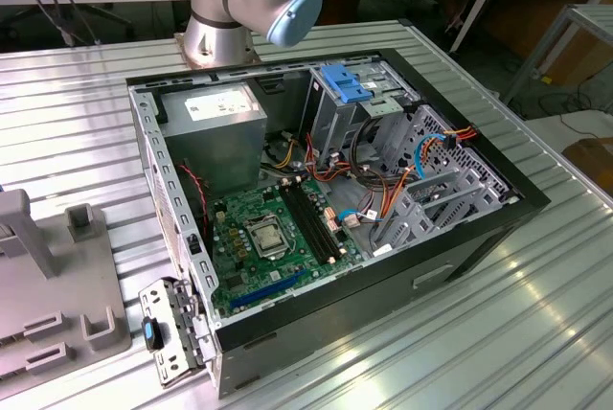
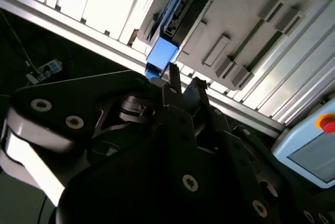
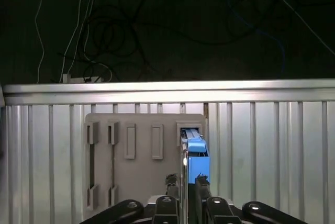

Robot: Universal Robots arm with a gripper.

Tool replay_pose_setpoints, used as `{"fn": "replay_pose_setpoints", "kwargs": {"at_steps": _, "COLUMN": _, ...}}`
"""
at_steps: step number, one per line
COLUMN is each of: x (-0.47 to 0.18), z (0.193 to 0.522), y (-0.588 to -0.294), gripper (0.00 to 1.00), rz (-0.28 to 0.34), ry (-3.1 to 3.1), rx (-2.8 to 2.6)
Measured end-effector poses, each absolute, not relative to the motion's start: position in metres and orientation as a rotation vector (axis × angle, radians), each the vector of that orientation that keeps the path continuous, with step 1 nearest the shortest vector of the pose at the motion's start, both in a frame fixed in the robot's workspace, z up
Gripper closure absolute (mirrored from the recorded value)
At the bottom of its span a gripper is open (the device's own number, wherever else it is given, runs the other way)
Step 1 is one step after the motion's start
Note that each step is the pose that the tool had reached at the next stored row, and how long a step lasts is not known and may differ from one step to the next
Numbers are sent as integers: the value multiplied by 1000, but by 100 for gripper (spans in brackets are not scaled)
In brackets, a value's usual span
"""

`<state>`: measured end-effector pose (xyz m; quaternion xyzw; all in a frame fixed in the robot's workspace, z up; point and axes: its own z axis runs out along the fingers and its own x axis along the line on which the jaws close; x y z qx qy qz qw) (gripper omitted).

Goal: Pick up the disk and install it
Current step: 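Pick up the disk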

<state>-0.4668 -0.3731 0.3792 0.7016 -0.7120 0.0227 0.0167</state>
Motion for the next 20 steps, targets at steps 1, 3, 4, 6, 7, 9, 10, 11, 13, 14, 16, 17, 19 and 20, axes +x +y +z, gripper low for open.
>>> {"fn": "replay_pose_setpoints", "kwargs": {"at_steps": 1, "x": -467, "z": 378, "y": -373, "gripper": 70, "rz": 73, "ry": -2212, "rx": 2180}}
{"fn": "replay_pose_setpoints", "kwargs": {"at_steps": 3, "x": -467, "z": 376, "y": -373, "gripper": 64, "rz": 76, "ry": -2211, "rx": 2179}}
{"fn": "replay_pose_setpoints", "kwargs": {"at_steps": 4, "x": -467, "z": 375, "y": -372, "gripper": 55, "rz": 78, "ry": -2211, "rx": 2180}}
{"fn": "replay_pose_setpoints", "kwargs": {"at_steps": 6, "x": -468, "z": 373, "y": -372, "gripper": 43, "rz": 84, "ry": -2212, "rx": 2181}}
{"fn": "replay_pose_setpoints", "kwargs": {"at_steps": 7, "x": -468, "z": 372, "y": -372, "gripper": 43, "rz": 86, "ry": -2211, "rx": 2181}}
{"fn": "replay_pose_setpoints", "kwargs": {"at_steps": 9, "x": -468, "z": 369, "y": -372, "gripper": 37, "rz": 88, "ry": -2194, "rx": 2200}}
{"fn": "replay_pose_setpoints", "kwargs": {"at_steps": 10, "x": -468, "z": 368, "y": -372, "gripper": 37, "rz": 89, "ry": -2172, "rx": 2222}}
{"fn": "replay_pose_setpoints", "kwargs": {"at_steps": 11, "x": -468, "z": 367, "y": -372, "gripper": 37, "rz": 89, "ry": -2157, "rx": 2238}}
{"fn": "replay_pose_setpoints", "kwargs": {"at_steps": 13, "x": -468, "z": 362, "y": -372, "gripper": 37, "rz": 89, "ry": -2153, "rx": 2241}}
{"fn": "replay_pose_setpoints", "kwargs": {"at_steps": 14, "x": -468, "z": 359, "y": -372, "gripper": 37, "rz": 89, "ry": -2160, "rx": 2235}}
{"fn": "replay_pose_setpoints", "kwargs": {"at_steps": 16, "x": -468, "z": 352, "y": -371, "gripper": 37, "rz": 89, "ry": -2172, "rx": 2223}}
{"fn": "replay_pose_setpoints", "kwargs": {"at_steps": 17, "x": -468, "z": 350, "y": -371, "gripper": 37, "rz": 89, "ry": -2173, "rx": 2222}}
{"fn": "replay_pose_setpoints", "kwargs": {"at_steps": 19, "x": -468, "z": 346, "y": -371, "gripper": 37, "rz": 89, "ry": -2174, "rx": 2221}}
{"fn": "replay_pose_setpoints", "kwargs": {"at_steps": 20, "x": -468, "z": 345, "y": -371, "gripper": 37, "rz": 89, "ry": -2174, "rx": 2221}}
